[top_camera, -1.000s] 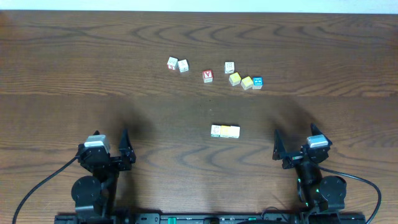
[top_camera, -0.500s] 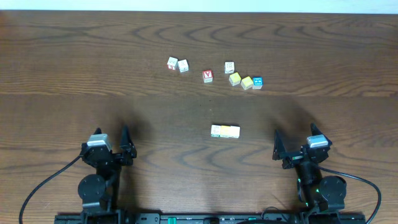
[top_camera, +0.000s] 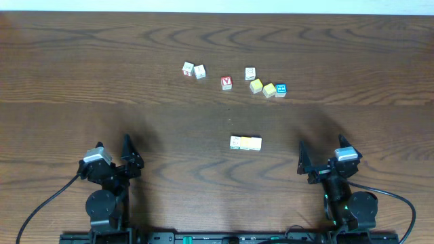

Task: Lift 3 blocks

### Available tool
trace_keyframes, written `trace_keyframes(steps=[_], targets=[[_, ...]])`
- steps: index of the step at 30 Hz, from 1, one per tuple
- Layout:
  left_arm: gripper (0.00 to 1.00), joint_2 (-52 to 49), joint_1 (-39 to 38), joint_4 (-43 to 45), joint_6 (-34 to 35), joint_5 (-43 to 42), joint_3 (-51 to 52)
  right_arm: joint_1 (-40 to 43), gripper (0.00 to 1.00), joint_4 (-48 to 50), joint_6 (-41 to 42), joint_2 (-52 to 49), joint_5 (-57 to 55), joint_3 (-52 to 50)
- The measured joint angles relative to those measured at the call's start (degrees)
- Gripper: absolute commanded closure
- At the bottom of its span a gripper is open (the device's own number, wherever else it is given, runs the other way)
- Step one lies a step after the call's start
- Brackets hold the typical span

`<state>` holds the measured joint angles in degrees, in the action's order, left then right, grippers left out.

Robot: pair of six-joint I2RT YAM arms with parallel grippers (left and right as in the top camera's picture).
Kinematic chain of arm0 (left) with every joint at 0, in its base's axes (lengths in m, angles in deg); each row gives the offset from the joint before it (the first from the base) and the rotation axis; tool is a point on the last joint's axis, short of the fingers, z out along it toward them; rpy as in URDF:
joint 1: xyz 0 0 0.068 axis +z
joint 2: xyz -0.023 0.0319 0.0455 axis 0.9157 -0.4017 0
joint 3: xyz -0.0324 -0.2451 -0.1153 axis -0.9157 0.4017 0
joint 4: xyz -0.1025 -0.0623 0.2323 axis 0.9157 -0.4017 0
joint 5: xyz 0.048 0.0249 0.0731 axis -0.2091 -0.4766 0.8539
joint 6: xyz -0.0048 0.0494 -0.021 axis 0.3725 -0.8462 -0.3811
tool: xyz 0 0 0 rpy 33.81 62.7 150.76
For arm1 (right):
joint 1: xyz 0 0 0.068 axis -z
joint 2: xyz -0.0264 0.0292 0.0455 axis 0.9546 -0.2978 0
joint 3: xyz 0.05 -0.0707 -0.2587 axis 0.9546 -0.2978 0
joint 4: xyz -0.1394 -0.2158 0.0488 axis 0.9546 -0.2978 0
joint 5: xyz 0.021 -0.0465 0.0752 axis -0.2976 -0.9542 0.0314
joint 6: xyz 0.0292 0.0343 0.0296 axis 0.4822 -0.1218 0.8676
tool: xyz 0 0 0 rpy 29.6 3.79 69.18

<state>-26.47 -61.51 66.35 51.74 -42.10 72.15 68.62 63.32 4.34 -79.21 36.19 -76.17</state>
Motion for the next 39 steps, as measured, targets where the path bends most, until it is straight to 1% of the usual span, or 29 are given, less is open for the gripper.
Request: trace_keyframes(steps=[12, 22, 32, 39], targets=[[0.25, 0.0, 0.0, -0.2, -8.6, -1.1, -0.1, 0.0, 0.01, 0.0, 0.0, 0.0, 0.0, 0.0], [0.25, 0.0, 0.0, -0.3, -11.9, -1.8, -0.1, 0.0, 0.01, 0.0, 0.0, 0.0, 0.0, 0.0], [0.25, 0.0, 0.0, -0.3, -12.6, -2.0, -0.1, 0.0, 0.01, 0.0, 0.0, 0.0, 0.0, 0.0], [0.25, 0.0, 0.0, -0.3, -14.6, -2.0, -0.1, 0.0, 0.01, 0.0, 0.0, 0.0, 0.0, 0.0]])
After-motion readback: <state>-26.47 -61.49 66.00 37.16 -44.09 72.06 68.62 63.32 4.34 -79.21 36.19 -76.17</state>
